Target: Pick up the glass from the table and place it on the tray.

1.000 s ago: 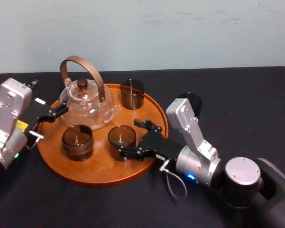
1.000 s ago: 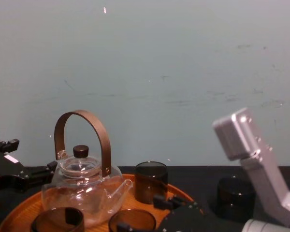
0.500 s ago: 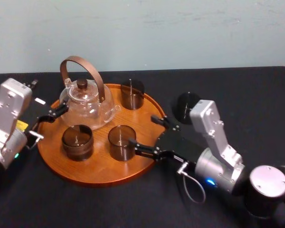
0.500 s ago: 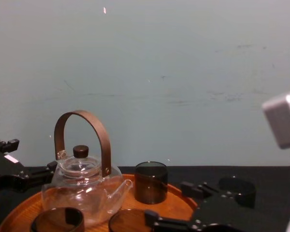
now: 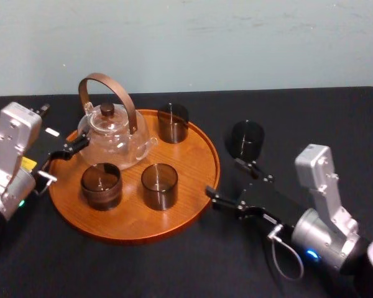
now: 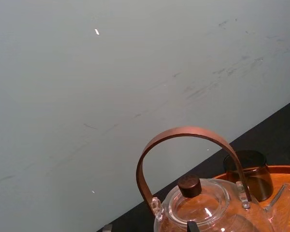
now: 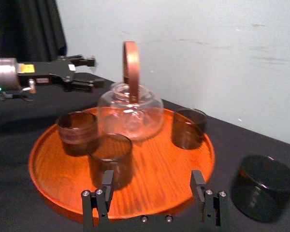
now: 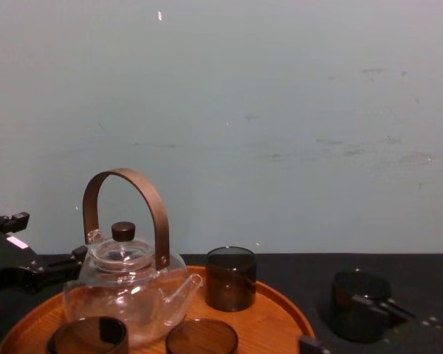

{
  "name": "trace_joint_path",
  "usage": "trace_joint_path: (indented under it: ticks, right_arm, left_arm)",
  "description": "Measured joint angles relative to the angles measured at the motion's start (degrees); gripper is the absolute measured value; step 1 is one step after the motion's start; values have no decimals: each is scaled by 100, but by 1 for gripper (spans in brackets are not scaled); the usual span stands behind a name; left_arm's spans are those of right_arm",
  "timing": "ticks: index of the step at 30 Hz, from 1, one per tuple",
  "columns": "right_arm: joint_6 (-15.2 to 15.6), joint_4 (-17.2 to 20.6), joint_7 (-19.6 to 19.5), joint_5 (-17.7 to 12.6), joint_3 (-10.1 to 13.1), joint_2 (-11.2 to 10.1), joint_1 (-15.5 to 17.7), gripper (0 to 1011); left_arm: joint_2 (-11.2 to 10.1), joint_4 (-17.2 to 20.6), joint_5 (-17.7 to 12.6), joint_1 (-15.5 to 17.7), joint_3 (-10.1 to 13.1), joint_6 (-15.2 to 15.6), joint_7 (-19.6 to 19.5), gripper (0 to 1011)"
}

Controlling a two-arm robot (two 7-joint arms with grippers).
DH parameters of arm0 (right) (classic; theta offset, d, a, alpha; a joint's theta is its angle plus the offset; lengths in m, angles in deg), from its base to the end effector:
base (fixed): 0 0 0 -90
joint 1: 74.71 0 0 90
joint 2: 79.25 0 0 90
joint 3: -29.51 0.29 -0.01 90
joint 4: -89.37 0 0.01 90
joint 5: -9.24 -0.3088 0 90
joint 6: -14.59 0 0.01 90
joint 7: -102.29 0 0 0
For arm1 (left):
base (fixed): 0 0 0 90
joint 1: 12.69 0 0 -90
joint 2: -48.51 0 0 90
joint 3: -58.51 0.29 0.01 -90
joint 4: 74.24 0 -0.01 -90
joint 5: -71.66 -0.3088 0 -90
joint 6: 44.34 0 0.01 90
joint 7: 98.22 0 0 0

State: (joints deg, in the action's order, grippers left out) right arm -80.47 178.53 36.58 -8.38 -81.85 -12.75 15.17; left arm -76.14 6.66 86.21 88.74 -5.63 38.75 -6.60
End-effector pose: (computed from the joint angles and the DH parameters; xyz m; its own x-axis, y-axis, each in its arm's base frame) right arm 0.3068 -0.0116 -0.3256 0.6986 -0.7143 0.0424 0.7145 0.6932 -0.0951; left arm 0.3581 0.0827 -0.3023 0.2922 0.8803 0.3738 -0.9553 0.2873 0.0702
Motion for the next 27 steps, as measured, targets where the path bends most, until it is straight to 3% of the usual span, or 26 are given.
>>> trace_joint_path:
  ticks: [12,27]
  right_arm:
    - [-44,-198,-186,-136,417,-46,196,1002]
    - [96,-630,-467,75,727,100,-94,1002]
  left_arm:
    - [0,0,0,0,0,0,0,1001]
    - [0,0,0,0,0,0,0,1001]
